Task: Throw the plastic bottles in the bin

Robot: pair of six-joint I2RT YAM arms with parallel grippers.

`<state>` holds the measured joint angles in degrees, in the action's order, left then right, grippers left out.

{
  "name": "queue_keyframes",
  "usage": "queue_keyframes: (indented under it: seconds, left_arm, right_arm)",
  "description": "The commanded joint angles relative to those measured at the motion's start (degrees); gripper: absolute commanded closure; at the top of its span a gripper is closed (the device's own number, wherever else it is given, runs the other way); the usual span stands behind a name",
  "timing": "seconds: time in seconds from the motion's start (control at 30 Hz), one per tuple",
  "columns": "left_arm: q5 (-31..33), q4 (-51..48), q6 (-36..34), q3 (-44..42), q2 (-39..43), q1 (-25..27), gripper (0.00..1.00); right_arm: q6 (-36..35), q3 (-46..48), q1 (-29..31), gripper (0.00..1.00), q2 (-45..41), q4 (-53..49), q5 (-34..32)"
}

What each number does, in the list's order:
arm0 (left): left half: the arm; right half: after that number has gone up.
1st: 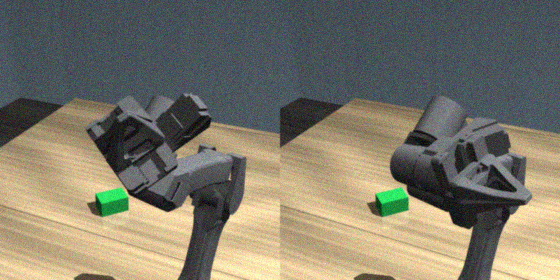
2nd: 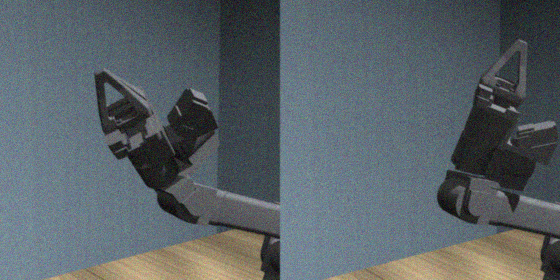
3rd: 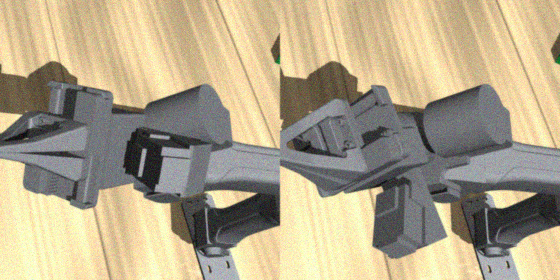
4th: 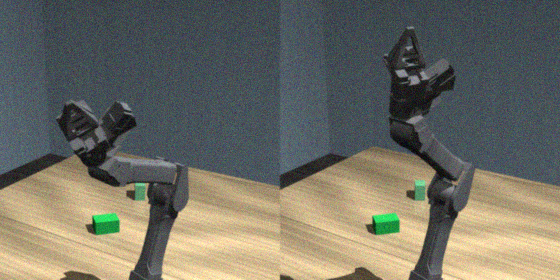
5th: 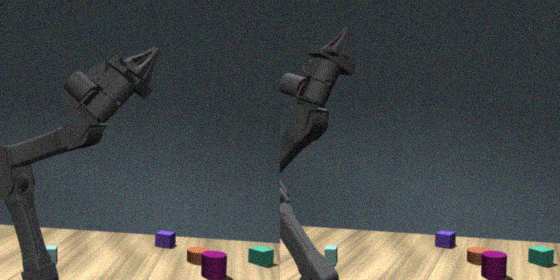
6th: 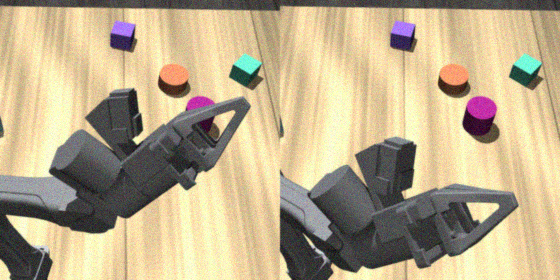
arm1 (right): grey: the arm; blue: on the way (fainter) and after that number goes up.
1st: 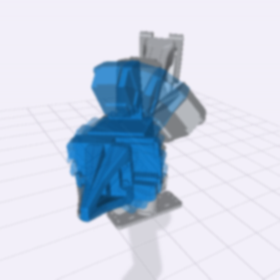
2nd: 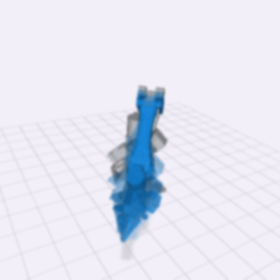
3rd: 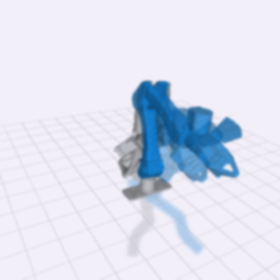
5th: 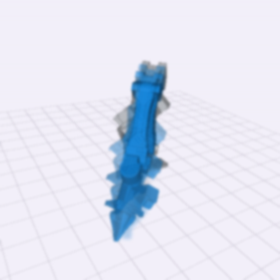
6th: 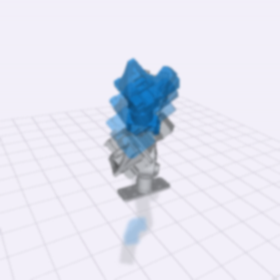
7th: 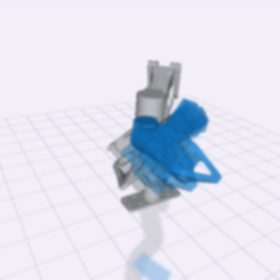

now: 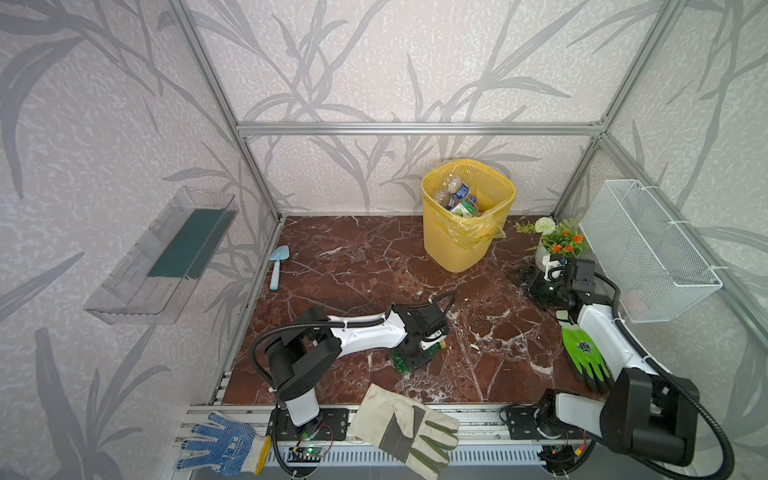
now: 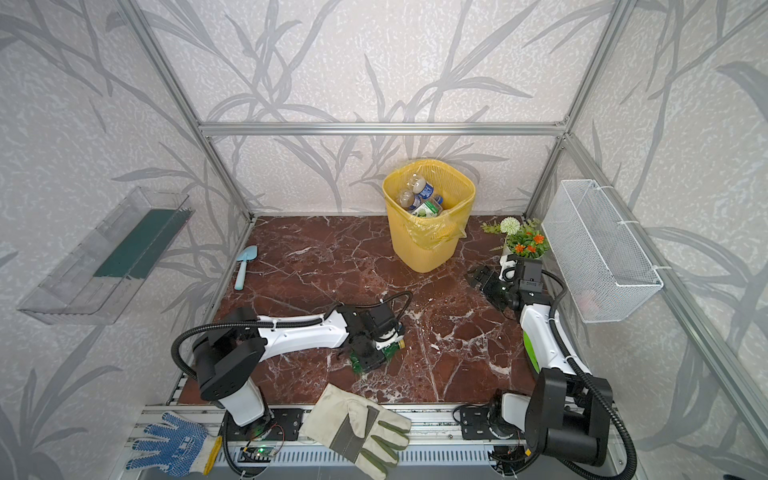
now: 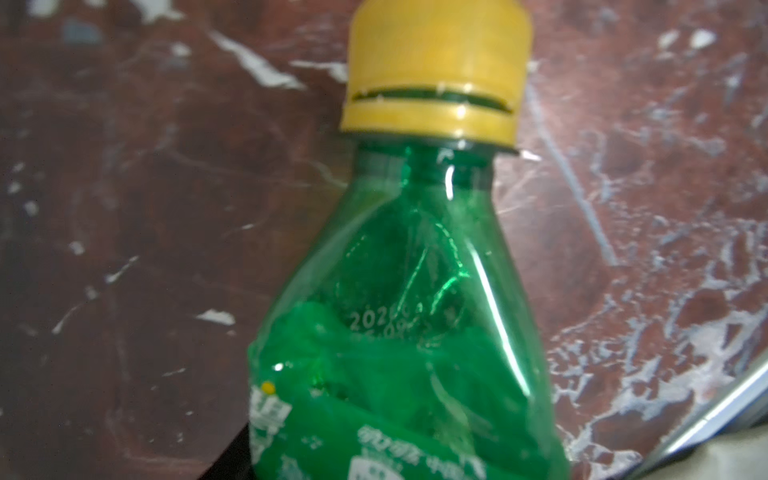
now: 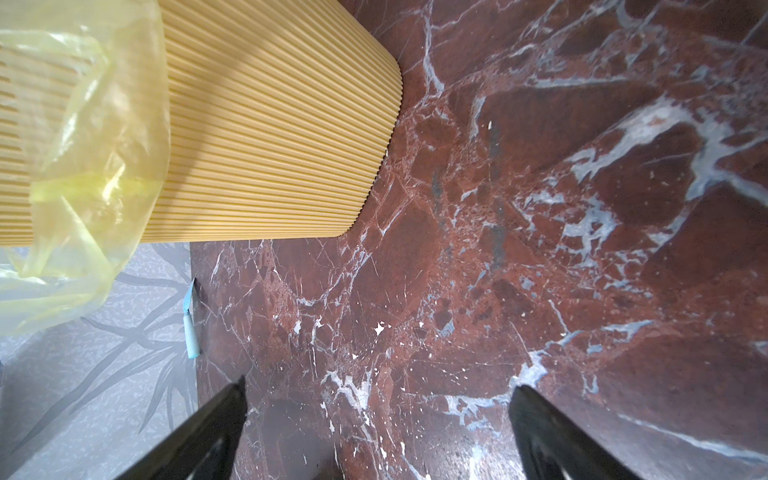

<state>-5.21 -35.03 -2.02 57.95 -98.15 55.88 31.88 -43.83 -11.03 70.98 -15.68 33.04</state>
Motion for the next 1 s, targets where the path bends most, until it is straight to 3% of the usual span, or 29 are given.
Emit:
queue_keyframes:
  seconds: [0.0, 0.13, 0.33, 0.53, 0.7, 0.97]
  left_arm:
    - [-0.1, 4.7, 4.8, -2.6, 3.8, -3.2, 0.51]
    - [6.3, 7.4, 11.3, -4.6, 6.8, -7.6, 0.51]
    - [8.6, 14.2, 21.6, -9.0, 13.9, -17.4, 0.51]
    - [-1.5, 22.0, 28.3, -12.1, 18.3, -30.6, 0.51]
    - [-11.2, 28.8, 35.3, -12.3, 16.7, -40.6, 0.51]
    - [-19.8, 36.9, 41.7, -8.6, 9.9, -46.1, 0.51]
  right_arm:
    - [0.2, 0.1, 0.1, 0.01, 0.6, 0.0, 0.2]
    - [0.8, 0.2, 0.0, 0.01, 1.4, 0.7, 0.6]
    - [1.3, -0.3, 0.4, 0.02, 3.4, 1.8, 1.5]
    - [1.3, -0.6, 0.5, 0.02, 4.5, 2.1, 1.9]
    - [1.6, -0.5, 0.6, 0.02, 5.2, 2.5, 2.1]
    - [1.8, 0.2, 0.8, 0.02, 5.9, 3.1, 2.2]
